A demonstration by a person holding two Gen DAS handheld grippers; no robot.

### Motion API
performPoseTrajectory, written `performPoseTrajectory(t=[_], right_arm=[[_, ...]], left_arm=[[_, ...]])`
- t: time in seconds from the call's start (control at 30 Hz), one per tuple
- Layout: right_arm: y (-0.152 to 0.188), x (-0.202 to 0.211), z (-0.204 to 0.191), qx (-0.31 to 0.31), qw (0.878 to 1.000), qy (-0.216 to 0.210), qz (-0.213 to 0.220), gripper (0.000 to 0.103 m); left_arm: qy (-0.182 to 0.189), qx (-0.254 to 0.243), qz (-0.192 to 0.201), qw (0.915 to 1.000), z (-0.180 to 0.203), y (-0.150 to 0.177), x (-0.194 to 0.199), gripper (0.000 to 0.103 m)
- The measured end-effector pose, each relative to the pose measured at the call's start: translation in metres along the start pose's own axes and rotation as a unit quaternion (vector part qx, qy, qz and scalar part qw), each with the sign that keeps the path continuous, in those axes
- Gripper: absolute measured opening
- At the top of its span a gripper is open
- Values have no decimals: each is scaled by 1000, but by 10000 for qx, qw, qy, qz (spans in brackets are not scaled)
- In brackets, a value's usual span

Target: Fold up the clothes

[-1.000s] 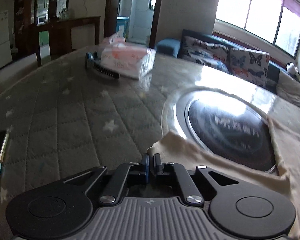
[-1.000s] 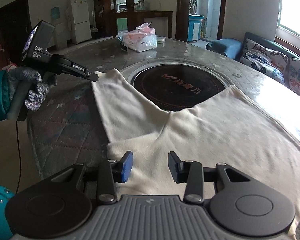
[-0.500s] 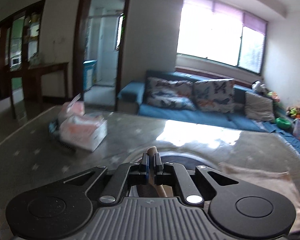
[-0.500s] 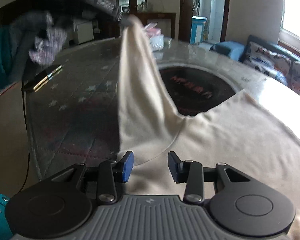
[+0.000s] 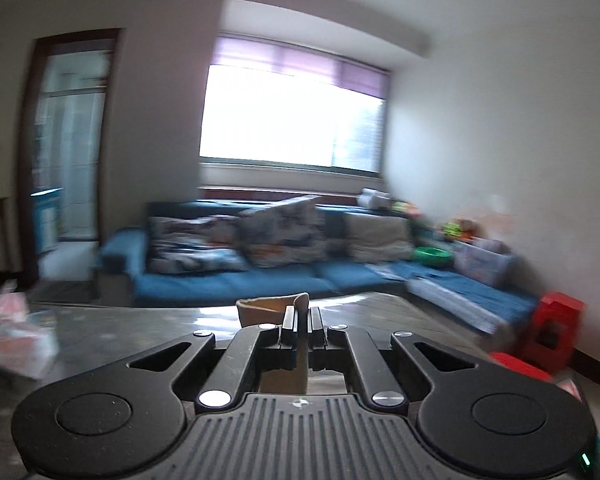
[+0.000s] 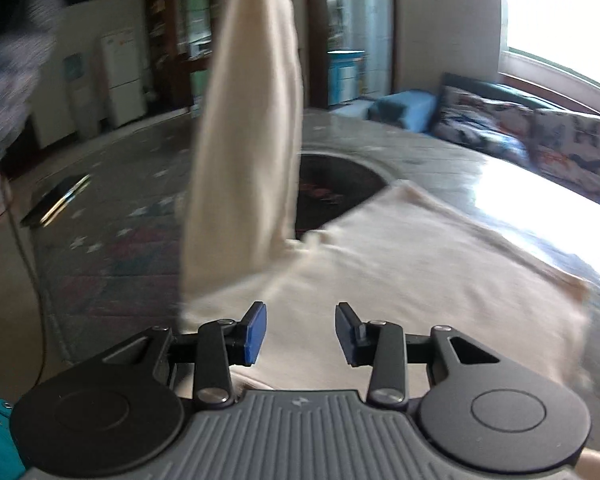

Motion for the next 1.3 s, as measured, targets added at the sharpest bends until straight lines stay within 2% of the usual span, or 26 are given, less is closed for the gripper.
performPoseTrajectory(t=[0.13,0.23,0.37,0.43,0.5,0.7,0.73,0.9,1.0,1.3], right_arm=[[14,26,35,-464,9979,452,66,38],[29,39,57,-788,9942,731,29,39],[47,48,70,-1005,9908,904,-93,39],[55,51,75,-1072,9895,959,-158,39],[63,55,80,-1140,9880,1014,-223,39],[59,66,84,-1177,9871,1081,-46,39],[57,66,85,-1184,9871,1079,-32,39],[60,62,85,-1202,9863,1114,-165,39],[67,66,90,-1340,9828,1249,-245,39],[86,68,113,-1642,9735,1526,-446,40]], left_arm=[[673,-155,-448,9966,36,28,-27,5],[1143,-273,-874,9892,59,55,-49,9],[1340,-316,-1463,9796,67,94,-69,14],[1249,-281,-1677,9775,56,108,-74,15],[985,-259,-1845,9775,38,119,-78,15],[-117,-279,-2149,9762,-24,137,-94,15],[-195,-306,-2145,9761,-29,139,-94,15],[-275,-550,-2165,9743,-37,144,-108,15],[-221,-624,-2174,9738,-30,144,-112,24],[-40,-813,-2270,9705,-27,151,-117,24]])
Point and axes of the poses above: each gripper's, at about its wrist camera, not at the fingertips, and x roughly against the way its jaws point, z to its right, y to its underside, the point moved 3 cm from there along -x, roughly the way its jaws point, and after that the axes turned 3 degrees about -x, right-handed, at the moved point
